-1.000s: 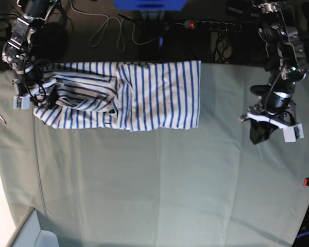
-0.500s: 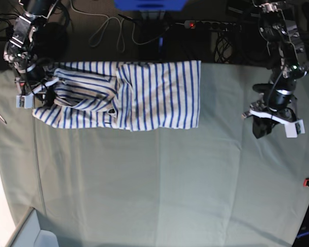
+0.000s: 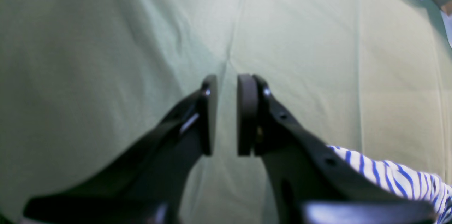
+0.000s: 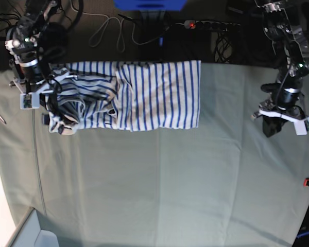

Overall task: Layout the t-shirt on the table in an organized manner, then fold the t-shirt properly
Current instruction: 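Grasp the other strip end with the right gripper and fold it over the stack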

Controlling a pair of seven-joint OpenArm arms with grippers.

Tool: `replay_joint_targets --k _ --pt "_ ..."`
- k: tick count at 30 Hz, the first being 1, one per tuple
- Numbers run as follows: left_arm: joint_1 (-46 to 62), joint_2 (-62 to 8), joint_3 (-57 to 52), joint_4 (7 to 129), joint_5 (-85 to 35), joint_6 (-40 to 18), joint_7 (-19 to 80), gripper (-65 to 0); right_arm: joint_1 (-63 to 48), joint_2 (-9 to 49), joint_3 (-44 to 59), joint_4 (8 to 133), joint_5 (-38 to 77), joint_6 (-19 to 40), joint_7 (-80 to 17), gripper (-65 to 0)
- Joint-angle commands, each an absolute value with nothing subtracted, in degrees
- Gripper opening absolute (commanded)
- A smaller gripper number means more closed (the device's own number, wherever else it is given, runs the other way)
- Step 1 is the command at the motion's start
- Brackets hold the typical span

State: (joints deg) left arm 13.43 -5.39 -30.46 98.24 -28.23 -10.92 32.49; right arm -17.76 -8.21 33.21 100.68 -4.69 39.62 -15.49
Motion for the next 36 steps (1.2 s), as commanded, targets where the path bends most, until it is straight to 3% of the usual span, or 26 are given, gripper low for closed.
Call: replay_joint_targets --k 1,9,17,25,36 --pt "13.05 -5.93 -31.52 99.3 -28.79 -11.3 30.9 -55.0 -17.8 -8.4 32.57 103.16 -3.56 40.0 -13.58 -65.0" --pt "13.05 -5.93 -35.03 99.21 -28.44 -11.3 30.99 -55.0 -24.13 -9.0 18.51 109.67 -3.74 40.0 -13.58 -65.0" --pt "14.81 -6.02 -36.53 99.21 -28.35 -11.3 30.99 -55.0 -23.78 -8.92 3.3 108.97 -3.91 40.0 -13.67 -65.0" --pt "15.96 -6.02 -37.41 99.3 -28.62 -11.3 30.99 -55.0 -18.07 -8.48 -9.8 104.04 -3.91 40.0 -18.51 -65.0" --pt "16.75 -6.02 -37.41 99.21 -28.35 -11.3 30.99 -55.0 -10.15 -8.31 -17.54 93.23 -3.91 40.0 -18.95 -65.0"
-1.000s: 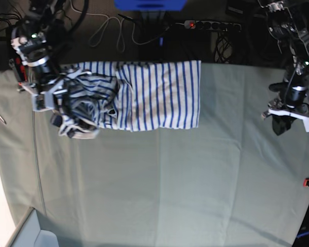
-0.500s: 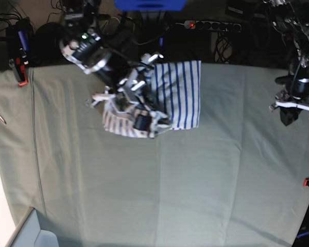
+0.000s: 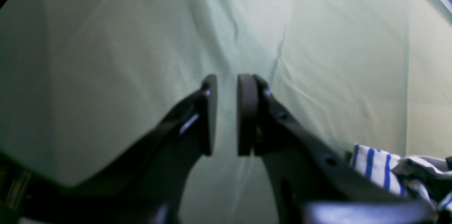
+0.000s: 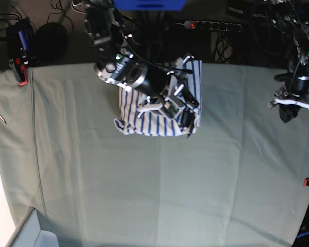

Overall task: Layout the t-shirt on the table in an organized manner, then fold the t-shirt properly
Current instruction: 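Grasp the other strip end with the right gripper and fold it over the stack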

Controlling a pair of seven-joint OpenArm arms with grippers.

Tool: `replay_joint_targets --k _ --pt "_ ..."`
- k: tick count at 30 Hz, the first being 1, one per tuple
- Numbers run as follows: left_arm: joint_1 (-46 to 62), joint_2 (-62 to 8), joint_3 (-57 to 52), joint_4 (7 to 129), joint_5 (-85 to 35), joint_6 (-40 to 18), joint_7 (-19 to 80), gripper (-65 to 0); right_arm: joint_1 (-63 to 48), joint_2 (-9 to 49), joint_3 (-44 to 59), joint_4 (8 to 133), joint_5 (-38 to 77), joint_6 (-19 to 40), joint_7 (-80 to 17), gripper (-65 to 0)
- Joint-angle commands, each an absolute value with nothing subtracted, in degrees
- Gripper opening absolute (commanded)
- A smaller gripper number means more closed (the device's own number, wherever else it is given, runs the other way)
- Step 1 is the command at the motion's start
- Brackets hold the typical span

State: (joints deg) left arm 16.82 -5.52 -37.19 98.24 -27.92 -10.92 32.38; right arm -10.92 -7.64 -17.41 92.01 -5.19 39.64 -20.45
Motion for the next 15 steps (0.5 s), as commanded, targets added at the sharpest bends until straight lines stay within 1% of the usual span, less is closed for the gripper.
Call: replay_joint_targets --k 1,7,9,15 --pt "16.66 -6.02 -37.41 99.21 -28.35 -11.3 30.99 -55.0 -9.45 -8.4 -17.54 92.18 -3.91 40.0 -18.95 -65.0" --pt "16.48 -6.02 -37.41 99.21 -28.35 -11.3 30.99 -55.0 -8.66 -8.4 -17.54 89.8 -3.91 40.0 -19.03 -64.8" --pt "16.31 -6.02 -37.41 99.21 -28.35 -11.3 30.99 -55.0 -8.48 -8.4 -17.54 88.13 -3.91 40.0 -19.03 -60.3" --pt "16.13 -6.02 -37.14 99.21 -28.35 -11.3 30.99 -55.0 -8.04 -8.22 -20.0 87.52 -3.91 40.0 -19.03 -38.3"
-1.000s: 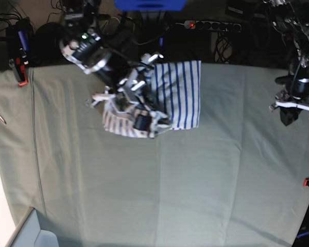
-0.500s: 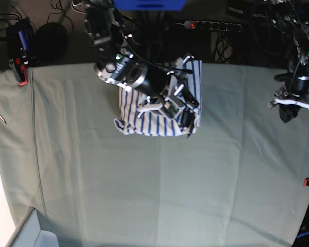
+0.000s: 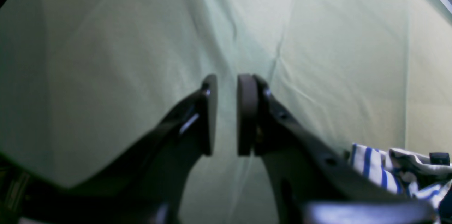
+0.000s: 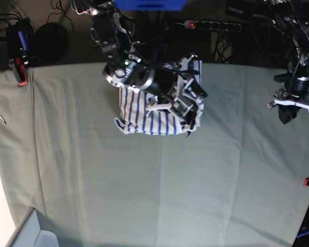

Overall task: Layout the t-shirt on the table in an organized manner, then fold the t-shirt properly
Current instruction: 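Grasp the other strip end with the right gripper and fold it over the stack, then press and tuck the folded bundle edges with both grippers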

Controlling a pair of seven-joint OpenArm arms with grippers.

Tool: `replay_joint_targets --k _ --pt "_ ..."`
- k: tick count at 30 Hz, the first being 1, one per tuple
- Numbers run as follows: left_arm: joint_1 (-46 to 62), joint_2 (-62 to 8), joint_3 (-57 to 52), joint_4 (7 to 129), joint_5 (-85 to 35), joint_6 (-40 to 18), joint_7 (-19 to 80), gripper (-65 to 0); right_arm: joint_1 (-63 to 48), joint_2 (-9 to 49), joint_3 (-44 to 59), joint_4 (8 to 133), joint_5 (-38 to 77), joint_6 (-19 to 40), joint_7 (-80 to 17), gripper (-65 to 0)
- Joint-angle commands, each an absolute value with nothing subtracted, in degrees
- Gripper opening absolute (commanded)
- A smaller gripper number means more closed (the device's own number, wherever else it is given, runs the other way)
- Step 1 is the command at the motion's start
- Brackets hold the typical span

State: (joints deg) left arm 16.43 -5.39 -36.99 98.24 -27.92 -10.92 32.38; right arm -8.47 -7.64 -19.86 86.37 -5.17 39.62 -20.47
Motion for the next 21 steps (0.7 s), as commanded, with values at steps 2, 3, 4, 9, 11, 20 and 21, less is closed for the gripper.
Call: replay_joint_targets --k 2,3,4,9,11,20,21 --pt "16.13 -6.02 -37.05 99.21 -28.35 -11.3 30.99 -55.0 -8.13 -8.22 -20.62 88.75 -3.65 40.0 -19.03 -33.0" --pt "16.13 -6.02 -37.23 99.21 -28.35 -11.3 30.99 -55.0 -8.4 -8.22 -20.79 90.42 -3.65 40.0 -19.03 -30.8" --pt "16.13 -6.02 -37.32 99.21 -28.35 -11.3 30.99 -55.0 -9.45 -8.13 -20.79 92.44 -3.65 40.0 -18.95 -29.8" --pt "16.13 -6.02 -37.32 99.21 -28.35 -11.3 30.99 -55.0 -12.26 -7.34 -15.69 104.22 -3.82 40.0 -18.95 -29.7" --pt "16.13 -6.02 -37.32 99.21 -28.62 -11.3 30.99 -55.0 -12.44 -7.34 -11.21 105.8 -3.74 40.0 -18.95 -30.2" --pt "16.04 -5.93 -36.97 99.21 -28.79 -11.3 30.99 -55.0 -14.64 -7.6 -4.79 97.98 -3.65 40.0 -18.86 -64.3" --pt "16.04 -5.93 -36.97 99.21 -28.88 -11.3 30.99 -55.0 -14.73 -7.69 -4.97 96.57 -3.65 40.0 -18.86 -65.0"
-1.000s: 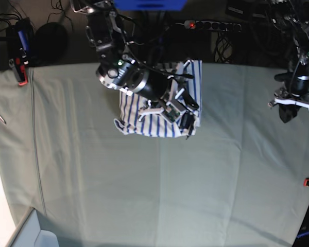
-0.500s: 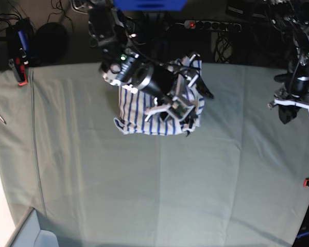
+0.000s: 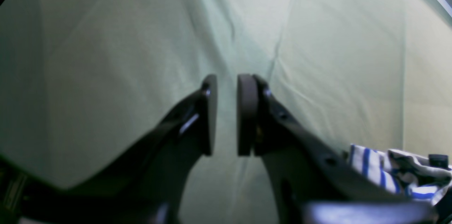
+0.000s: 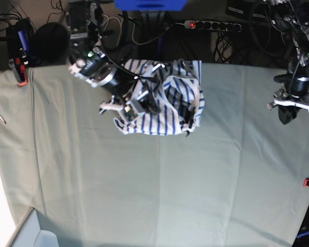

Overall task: Layout the t-shirt on the table in an organized manner, then fold the t-shirt properly
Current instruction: 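Press and tuck the folded bundle edges with both grippers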

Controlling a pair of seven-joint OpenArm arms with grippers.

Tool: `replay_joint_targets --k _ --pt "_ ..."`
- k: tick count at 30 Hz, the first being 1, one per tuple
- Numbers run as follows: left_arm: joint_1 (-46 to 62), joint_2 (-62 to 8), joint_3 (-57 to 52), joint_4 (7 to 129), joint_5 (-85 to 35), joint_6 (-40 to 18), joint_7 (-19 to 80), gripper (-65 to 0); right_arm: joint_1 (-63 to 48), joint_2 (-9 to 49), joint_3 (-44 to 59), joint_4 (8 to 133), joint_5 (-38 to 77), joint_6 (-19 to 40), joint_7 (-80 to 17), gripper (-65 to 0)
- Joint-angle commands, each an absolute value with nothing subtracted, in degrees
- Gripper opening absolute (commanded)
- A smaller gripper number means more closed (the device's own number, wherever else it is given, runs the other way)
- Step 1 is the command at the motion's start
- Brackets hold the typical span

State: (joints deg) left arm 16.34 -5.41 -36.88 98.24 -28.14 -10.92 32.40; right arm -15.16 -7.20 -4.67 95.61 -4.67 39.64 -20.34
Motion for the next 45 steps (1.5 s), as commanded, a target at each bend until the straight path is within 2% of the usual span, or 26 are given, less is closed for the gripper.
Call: replay_joint_targets --k 1,6,10,12,19,25,32,39,45 --pt "16.04 -5.93 -36.97 99.21 -28.88 -11.3 30.99 -55.0 -14.64 -7.69 -5.93 95.08 -3.65 40.0 -18.86 -65.0" --pt "16.31 -5.76 -36.88 99.82 -28.97 -11.3 30.99 -53.5 -14.02 -7.34 -12.26 87.69 -3.91 40.0 -18.68 -65.0" --pt "16.48 -5.58 -35.21 99.91 -28.97 -11.3 30.99 -40.2 -11.47 -7.52 -16.22 82.59 -3.91 40.0 -18.68 -65.0" --pt "16.66 -5.58 -33.45 100.35 -28.97 -11.3 30.99 -36.8 -10.68 -7.52 -17.45 81.27 -3.91 40.0 -18.68 -65.0" --pt "17.54 -4.79 -23.6 105.27 -29.05 -11.3 30.99 -36.3 -12.53 -6.11 -13.76 91.12 -3.65 40.0 -18.77 -65.0" --pt "18.07 -2.42 -13.49 106.86 -29.05 -11.3 30.99 -36.6 -15.87 -4.7 -3.12 100.88 -3.56 40.0 -18.77 -65.0" --pt "17.8 -2.95 0.66 105.54 -28.35 -11.3 30.99 -36.7 -16.13 -4.44 11.74 101.41 -3.56 40.0 -18.77 -65.0" --pt "11.21 -2.95 -1.98 88.48 -28.88 -11.21 30.46 -36.7 -16.48 -4.44 16.31 101.41 -3.56 40.0 -18.77 -65.0" --pt "5.93 -2.77 -7.16 80.04 -28.88 -11.3 30.37 -36.7 -17.71 -4.44 16.22 101.41 -3.56 40.0 -18.77 -65.0"
